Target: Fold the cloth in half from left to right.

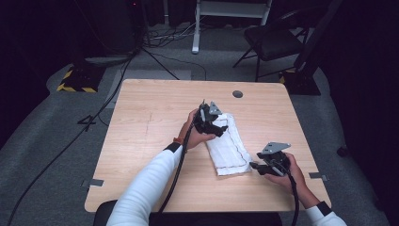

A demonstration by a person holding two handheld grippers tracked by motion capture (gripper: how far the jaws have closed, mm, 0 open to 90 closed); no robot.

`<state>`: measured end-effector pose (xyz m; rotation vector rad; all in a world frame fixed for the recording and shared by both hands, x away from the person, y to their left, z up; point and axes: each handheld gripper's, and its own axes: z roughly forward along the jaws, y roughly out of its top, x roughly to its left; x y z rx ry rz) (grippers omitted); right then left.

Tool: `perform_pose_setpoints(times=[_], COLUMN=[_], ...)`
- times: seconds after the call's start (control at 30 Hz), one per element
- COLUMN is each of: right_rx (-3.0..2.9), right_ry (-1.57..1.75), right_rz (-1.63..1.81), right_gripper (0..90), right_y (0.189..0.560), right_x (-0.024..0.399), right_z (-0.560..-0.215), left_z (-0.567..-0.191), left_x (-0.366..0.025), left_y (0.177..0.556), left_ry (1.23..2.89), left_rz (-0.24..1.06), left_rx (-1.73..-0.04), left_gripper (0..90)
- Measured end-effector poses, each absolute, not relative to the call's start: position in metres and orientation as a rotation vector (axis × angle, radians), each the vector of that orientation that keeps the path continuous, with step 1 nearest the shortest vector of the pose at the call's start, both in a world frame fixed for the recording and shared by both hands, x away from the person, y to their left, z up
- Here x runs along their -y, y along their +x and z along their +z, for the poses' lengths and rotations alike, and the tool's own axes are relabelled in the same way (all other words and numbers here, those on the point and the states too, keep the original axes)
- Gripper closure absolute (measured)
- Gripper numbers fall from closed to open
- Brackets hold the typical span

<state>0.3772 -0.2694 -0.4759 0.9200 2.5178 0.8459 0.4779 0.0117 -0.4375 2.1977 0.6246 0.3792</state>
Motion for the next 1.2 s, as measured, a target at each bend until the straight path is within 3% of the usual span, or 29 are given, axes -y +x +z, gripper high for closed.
perform_pose_setpoints(times=[0.13,0.33,0.83,1.2], right_rx=[-2.475,-2.398,-2.510,-2.574], right_ry=[0.965,0.990,0.848,0.792], right_rz=[0.860,0.868,0.911,0.965], right_gripper=[46.1,44.2,38.1,46.0], right_y=[0.380,0.392,0.412,0.399], right_x=[0.282,0.285,0.253,0.250], right_z=[-0.474,-0.471,-0.484,-0.487], left_z=[-0.443,-0.463,-0.492,-0.493], left_x=[-0.021,-0.027,-0.024,-0.038], left_y=[0.449,0.418,0.406,0.398], left_ry=[2.237,2.285,2.374,2.380], left_rz=[0.299,0.250,0.216,0.191], left_rx=[-0.587,-0.562,-0.582,-0.587], left_gripper=[26.5,22.7,22.8,24.0])
